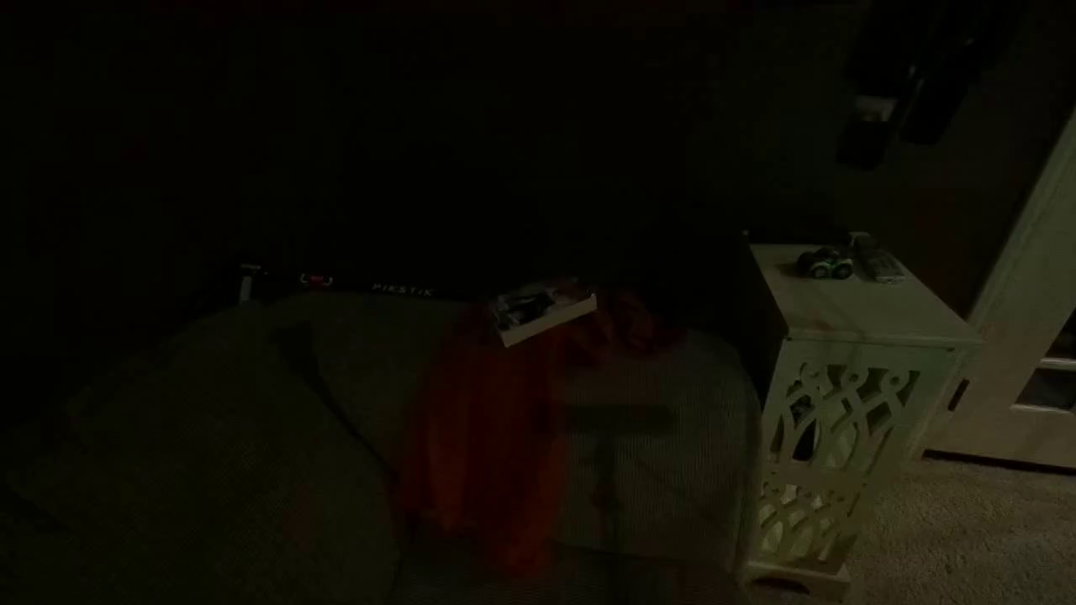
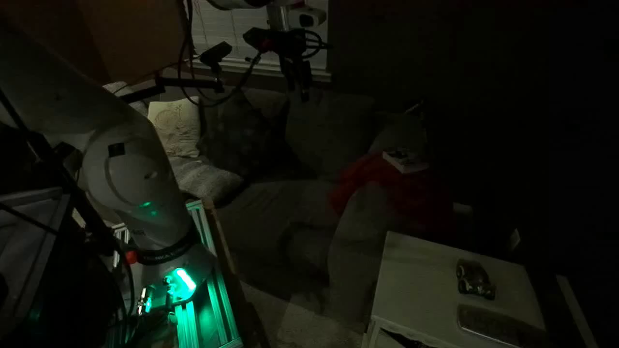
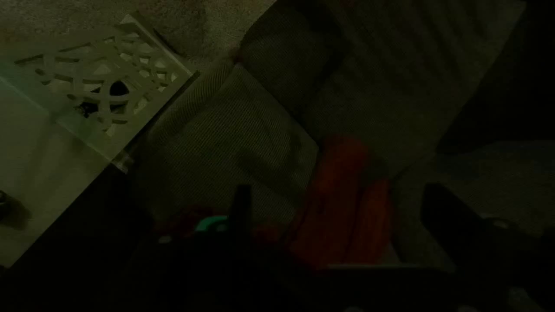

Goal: Put the toy car on the armrest of the chair

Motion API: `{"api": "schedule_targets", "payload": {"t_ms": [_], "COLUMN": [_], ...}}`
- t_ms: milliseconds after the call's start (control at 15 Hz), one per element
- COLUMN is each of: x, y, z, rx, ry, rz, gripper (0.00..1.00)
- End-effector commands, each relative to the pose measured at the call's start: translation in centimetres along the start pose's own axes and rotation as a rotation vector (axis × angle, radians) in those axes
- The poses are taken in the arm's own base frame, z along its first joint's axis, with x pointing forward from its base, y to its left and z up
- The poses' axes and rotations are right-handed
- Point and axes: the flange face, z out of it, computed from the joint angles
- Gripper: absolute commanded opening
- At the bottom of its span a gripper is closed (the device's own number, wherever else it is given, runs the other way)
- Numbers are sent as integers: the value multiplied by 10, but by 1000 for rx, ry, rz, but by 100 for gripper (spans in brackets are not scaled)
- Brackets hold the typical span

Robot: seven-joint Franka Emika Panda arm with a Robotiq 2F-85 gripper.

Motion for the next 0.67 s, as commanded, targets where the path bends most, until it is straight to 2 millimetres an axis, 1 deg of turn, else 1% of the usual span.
{"api": "schedule_targets", "payload": {"t_ms": [0, 67, 133, 200, 267, 333, 467, 600], "x": [0, 5, 15, 31, 45, 64, 94, 124], "y": [0, 0, 4, 14, 25, 42, 73, 109], "z": [-1, 4, 11, 21, 29, 43, 65, 90], "rx": [0, -1, 26, 45, 28, 27, -14, -70], "ry": [-1, 1, 15, 22, 40, 42, 77, 100], "rz": [0, 17, 16, 20, 67, 115, 239, 330], "gripper": [100, 100, 100, 100, 100, 100, 100, 100]}}
